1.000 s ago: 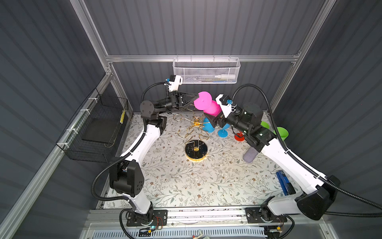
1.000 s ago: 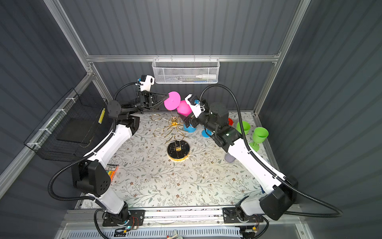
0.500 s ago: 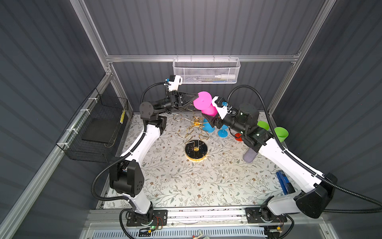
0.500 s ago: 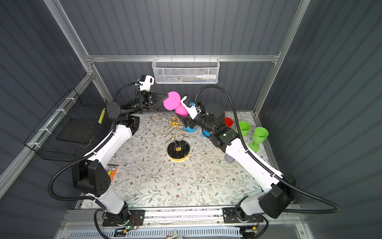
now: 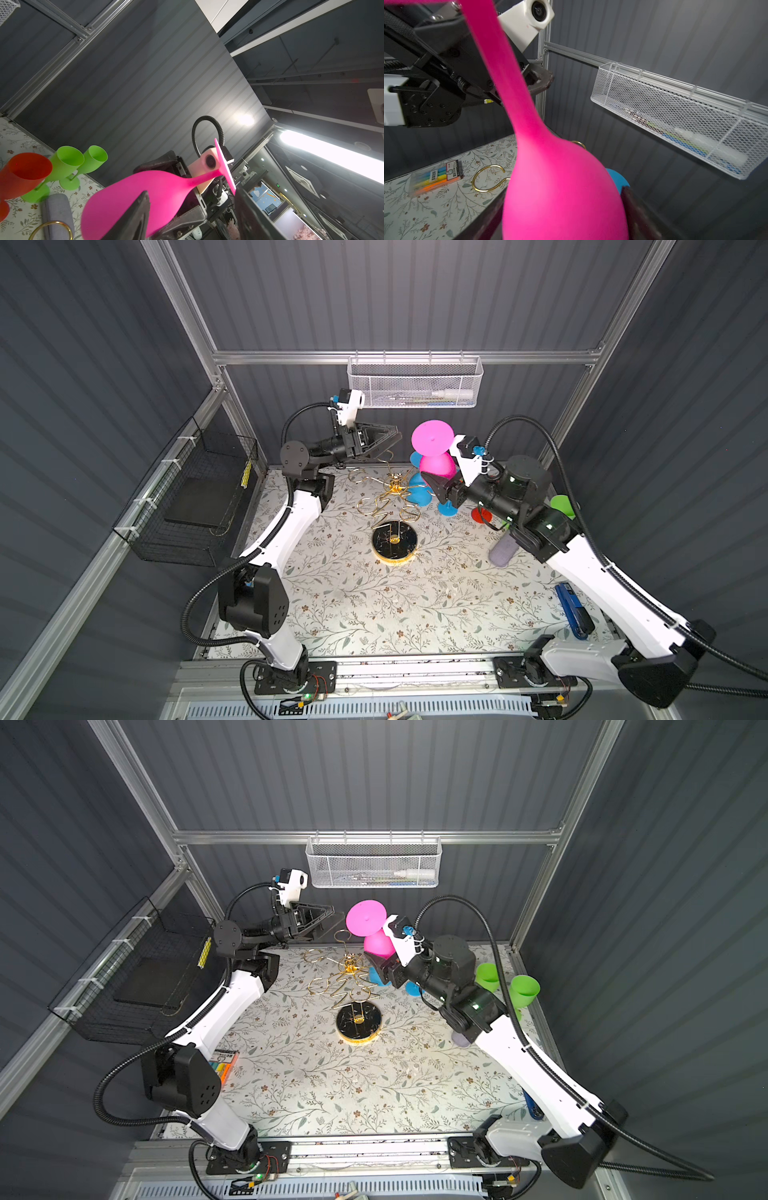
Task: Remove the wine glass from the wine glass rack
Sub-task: 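Close the right gripper on the pink glass bowl while the left holds its foot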
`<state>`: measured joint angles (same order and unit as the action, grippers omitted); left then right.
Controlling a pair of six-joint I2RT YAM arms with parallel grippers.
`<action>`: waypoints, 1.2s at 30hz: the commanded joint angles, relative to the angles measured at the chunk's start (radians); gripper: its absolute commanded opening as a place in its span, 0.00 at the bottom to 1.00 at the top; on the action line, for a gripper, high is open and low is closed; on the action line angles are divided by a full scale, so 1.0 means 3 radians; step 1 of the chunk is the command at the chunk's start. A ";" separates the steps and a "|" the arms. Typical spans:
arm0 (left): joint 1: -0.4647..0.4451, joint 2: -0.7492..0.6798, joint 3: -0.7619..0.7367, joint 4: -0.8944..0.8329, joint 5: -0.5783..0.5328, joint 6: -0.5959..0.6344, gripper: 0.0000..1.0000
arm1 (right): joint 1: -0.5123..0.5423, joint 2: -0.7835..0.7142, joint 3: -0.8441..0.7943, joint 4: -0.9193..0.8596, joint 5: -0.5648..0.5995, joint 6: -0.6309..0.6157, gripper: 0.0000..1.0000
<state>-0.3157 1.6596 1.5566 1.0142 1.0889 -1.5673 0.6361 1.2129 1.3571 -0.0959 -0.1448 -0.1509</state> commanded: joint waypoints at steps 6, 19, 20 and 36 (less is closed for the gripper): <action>-0.0156 -0.0574 -0.0020 -0.2405 -0.0652 0.3240 0.72 | -0.0008 -0.0429 -0.0024 -0.1186 0.0059 0.0850 0.63; -0.0466 -0.0886 -0.0678 -0.2471 -0.1143 0.5848 0.69 | -0.0099 -0.0470 0.0040 -0.1807 -0.0378 0.1286 0.60; -0.0466 -0.0893 -0.0698 -0.2467 -0.1079 0.5968 0.69 | -0.0105 -0.0457 0.0050 -0.1815 -0.0390 0.1288 0.60; -0.0562 -0.0847 -0.0763 -0.2263 -0.0588 0.6708 0.62 | -0.0102 -0.0145 0.0229 -0.1878 -0.0602 0.1295 0.58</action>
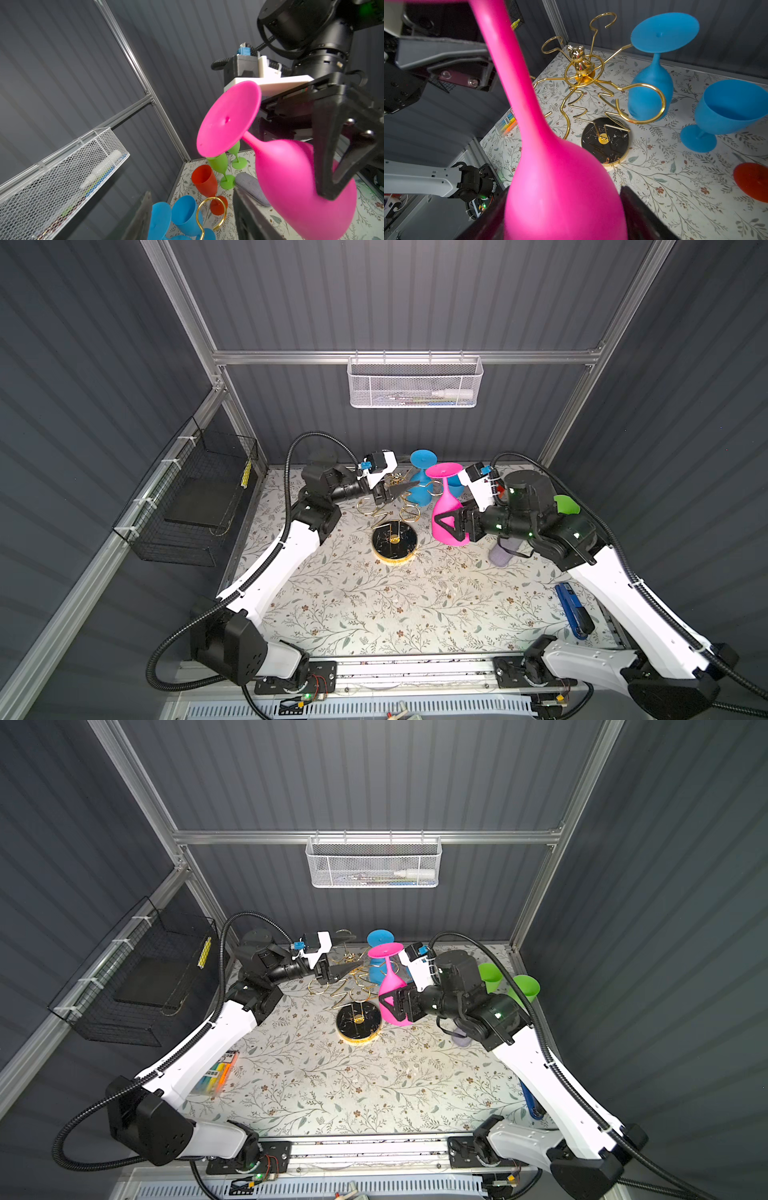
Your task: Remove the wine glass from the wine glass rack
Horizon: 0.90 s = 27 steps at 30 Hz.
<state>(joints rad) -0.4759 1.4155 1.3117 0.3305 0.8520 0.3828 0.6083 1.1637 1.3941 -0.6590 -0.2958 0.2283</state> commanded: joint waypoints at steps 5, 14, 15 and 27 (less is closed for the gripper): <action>-0.0059 -0.0019 0.0066 0.0015 0.0228 0.0258 0.61 | -0.0006 0.0108 0.0133 0.0041 -0.0282 0.0066 0.57; -0.0116 0.0032 0.0165 0.0019 0.0265 0.0267 0.56 | 0.0033 0.0227 0.0124 0.0132 -0.0409 0.0149 0.55; -0.0125 0.0036 0.0167 0.0014 0.0266 0.0272 0.55 | 0.0041 0.0237 0.0124 0.0145 -0.0415 0.0158 0.55; -0.0176 0.0064 0.0185 -0.0089 0.0205 0.0360 0.41 | 0.0091 0.0281 0.0124 0.0183 -0.0420 0.0185 0.55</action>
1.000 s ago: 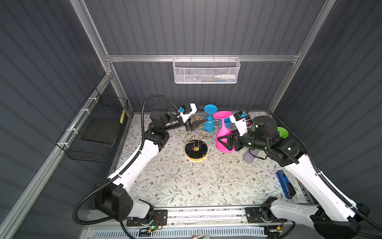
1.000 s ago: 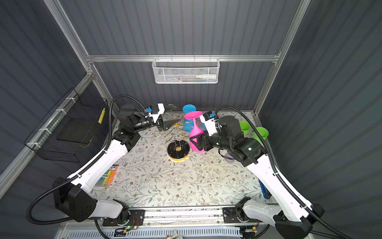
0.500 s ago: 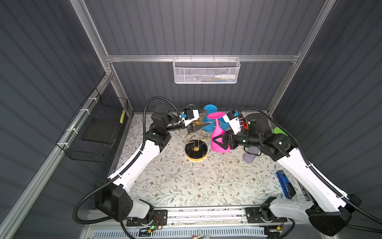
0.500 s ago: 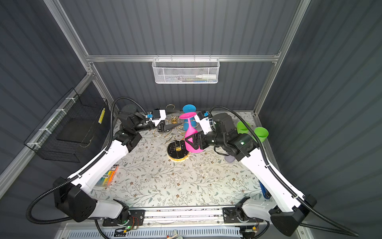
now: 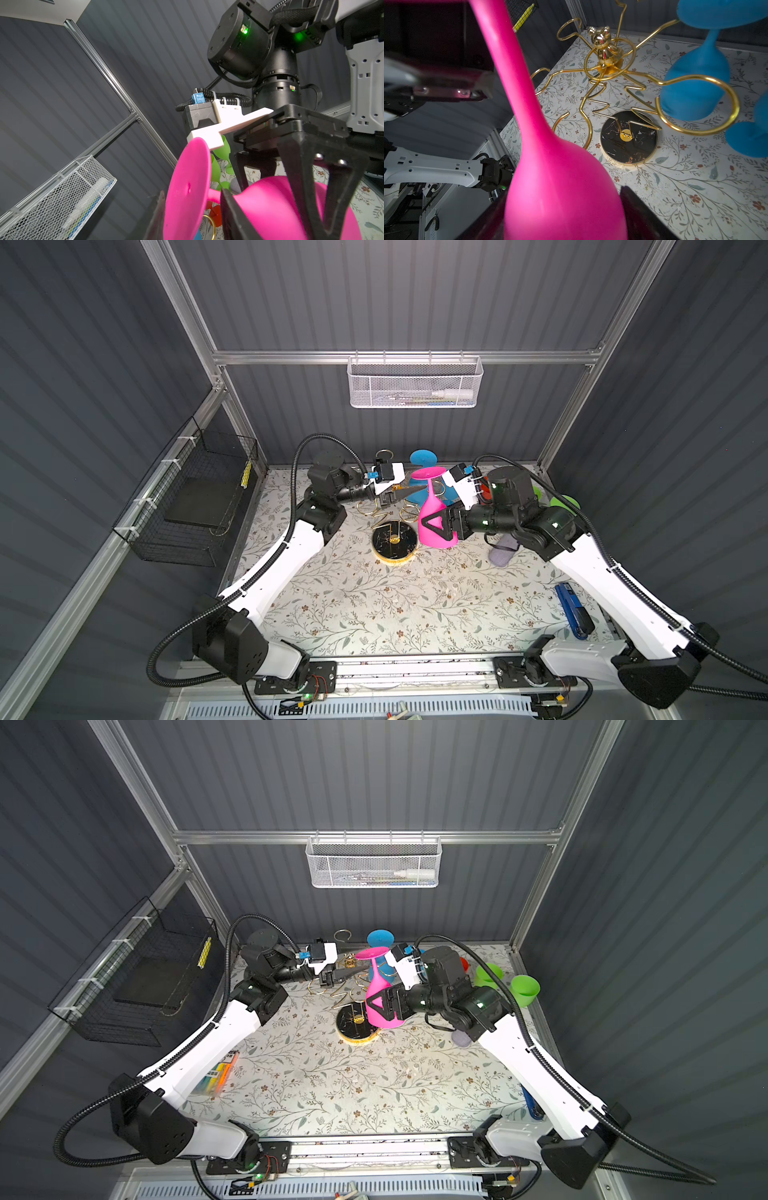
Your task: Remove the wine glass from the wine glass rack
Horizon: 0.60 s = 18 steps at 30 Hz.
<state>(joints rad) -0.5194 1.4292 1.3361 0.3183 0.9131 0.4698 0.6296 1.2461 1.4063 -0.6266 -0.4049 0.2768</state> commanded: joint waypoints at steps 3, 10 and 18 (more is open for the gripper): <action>-0.0031 0.0017 0.0122 -0.0054 -0.0065 0.0075 0.33 | 0.0033 0.0009 0.0075 0.0072 -0.0052 0.0029 0.56; -0.0033 -0.0027 0.0109 -0.0044 -0.0182 0.0081 0.19 | 0.0036 -0.0032 0.0042 0.0085 -0.0014 0.0044 0.64; -0.0033 -0.0144 0.0007 -0.0049 -0.0703 -0.0183 0.00 | 0.0027 -0.0225 -0.0114 0.0338 0.0038 0.0168 0.99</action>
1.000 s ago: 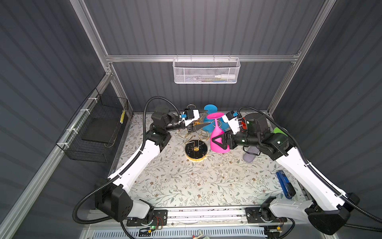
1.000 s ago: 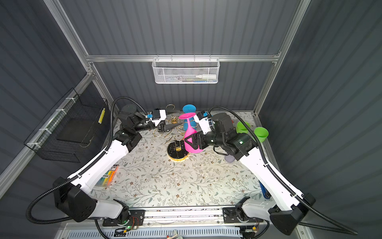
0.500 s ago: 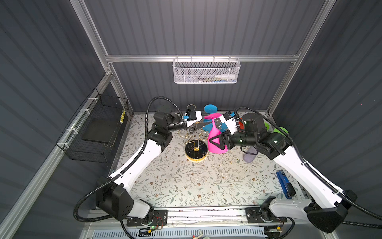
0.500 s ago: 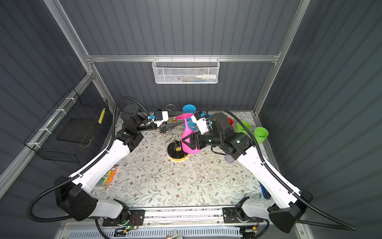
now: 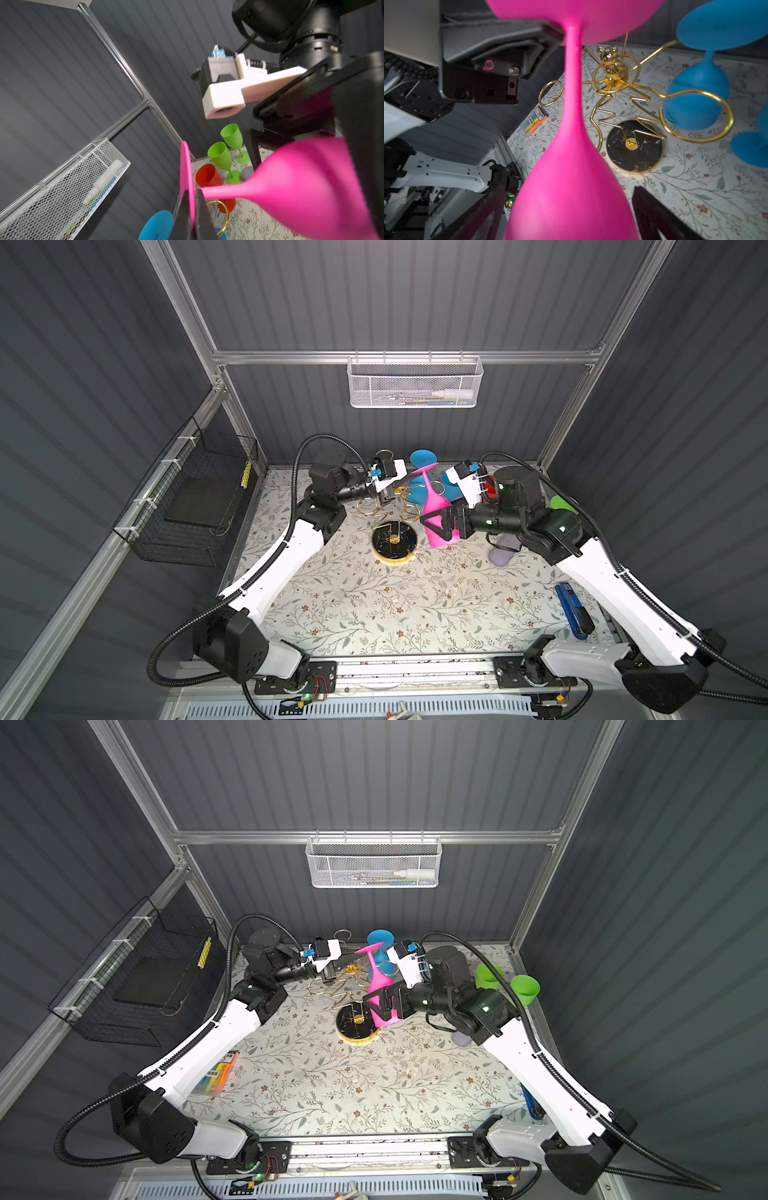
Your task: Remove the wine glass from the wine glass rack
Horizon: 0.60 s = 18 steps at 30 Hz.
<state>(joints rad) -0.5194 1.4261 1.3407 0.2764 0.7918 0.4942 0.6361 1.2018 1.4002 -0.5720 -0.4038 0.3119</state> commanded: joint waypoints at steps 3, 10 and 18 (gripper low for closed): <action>-0.0033 -0.0224 -0.0091 0.0045 -0.0604 -0.0580 0.00 | -0.0018 -0.0255 -0.0244 0.0359 0.0129 0.0110 0.99; -0.0023 -0.0331 -0.0132 -0.0262 -0.1345 -0.1615 0.00 | -0.0272 -0.0842 -0.0583 0.0794 0.0094 0.0258 0.99; -0.0023 -0.0446 -0.0253 -0.0108 -0.1351 -0.2235 0.00 | -0.0597 -0.1458 -0.0972 0.1020 0.0170 0.0412 0.92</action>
<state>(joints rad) -0.5240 1.3178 1.2747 0.2211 0.4053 -0.0685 0.4774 0.8009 1.1358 -0.3138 -0.3714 0.4091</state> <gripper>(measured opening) 0.059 0.933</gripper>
